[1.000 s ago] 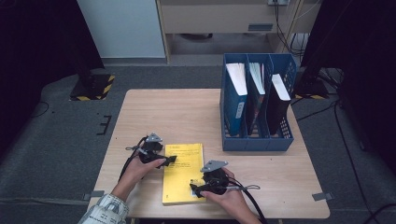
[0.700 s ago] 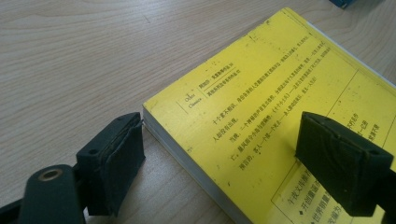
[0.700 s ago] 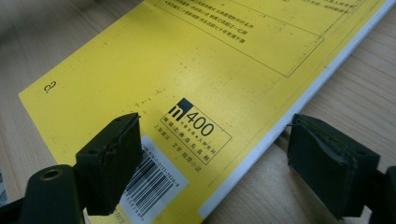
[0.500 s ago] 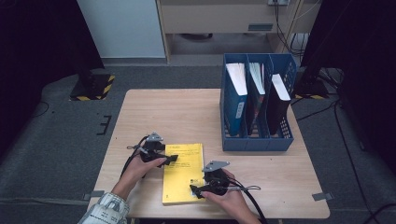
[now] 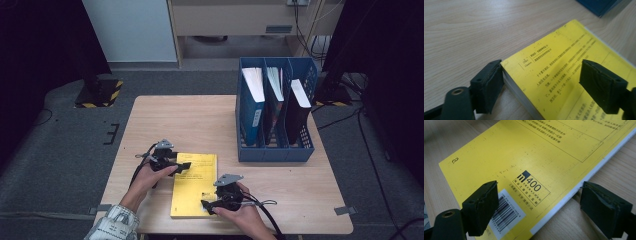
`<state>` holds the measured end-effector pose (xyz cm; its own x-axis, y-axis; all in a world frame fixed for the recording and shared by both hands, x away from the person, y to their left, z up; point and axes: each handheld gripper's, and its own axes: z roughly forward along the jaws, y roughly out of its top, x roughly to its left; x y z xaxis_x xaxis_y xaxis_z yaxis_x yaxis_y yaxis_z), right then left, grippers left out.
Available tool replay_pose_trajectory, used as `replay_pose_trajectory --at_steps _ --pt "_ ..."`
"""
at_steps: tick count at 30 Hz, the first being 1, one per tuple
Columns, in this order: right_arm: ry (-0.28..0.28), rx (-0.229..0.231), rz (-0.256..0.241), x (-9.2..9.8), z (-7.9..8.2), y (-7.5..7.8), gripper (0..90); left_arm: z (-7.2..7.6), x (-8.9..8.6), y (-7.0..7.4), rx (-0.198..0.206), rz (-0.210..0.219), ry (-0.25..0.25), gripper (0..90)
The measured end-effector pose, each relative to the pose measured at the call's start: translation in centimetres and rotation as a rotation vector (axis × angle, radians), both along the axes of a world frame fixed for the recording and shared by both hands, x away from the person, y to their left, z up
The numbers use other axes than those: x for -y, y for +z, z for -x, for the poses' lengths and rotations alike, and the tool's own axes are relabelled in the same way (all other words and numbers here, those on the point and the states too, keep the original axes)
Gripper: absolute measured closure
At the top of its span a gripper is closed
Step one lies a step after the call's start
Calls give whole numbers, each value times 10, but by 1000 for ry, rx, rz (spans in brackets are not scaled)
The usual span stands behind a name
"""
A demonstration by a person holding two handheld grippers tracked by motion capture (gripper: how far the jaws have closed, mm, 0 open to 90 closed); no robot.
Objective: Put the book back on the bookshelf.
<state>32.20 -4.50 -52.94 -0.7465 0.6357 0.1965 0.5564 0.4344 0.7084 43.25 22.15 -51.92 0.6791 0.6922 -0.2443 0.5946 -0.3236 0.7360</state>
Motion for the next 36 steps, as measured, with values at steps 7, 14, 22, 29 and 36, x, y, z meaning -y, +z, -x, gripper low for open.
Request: replay_pose_trajectory --at_steps 7,14,22,29,36 --pt "-2 3 -3 0 0 -1 146 5 2 10 16 13 -5 204" --pt "-11 9 -9 -1 2 -2 135 11 5 16 19 17 -15 213" --pt "-15 12 -11 -2 2 -2 130 23 7 16 17 21 -23 218" --pt "-13 11 -12 -3 2 -3 124 34 6 13 11 8 -28 220" --pt "-16 12 -13 -4 2 -3 114 38 8 7 10 -1 -16 245"
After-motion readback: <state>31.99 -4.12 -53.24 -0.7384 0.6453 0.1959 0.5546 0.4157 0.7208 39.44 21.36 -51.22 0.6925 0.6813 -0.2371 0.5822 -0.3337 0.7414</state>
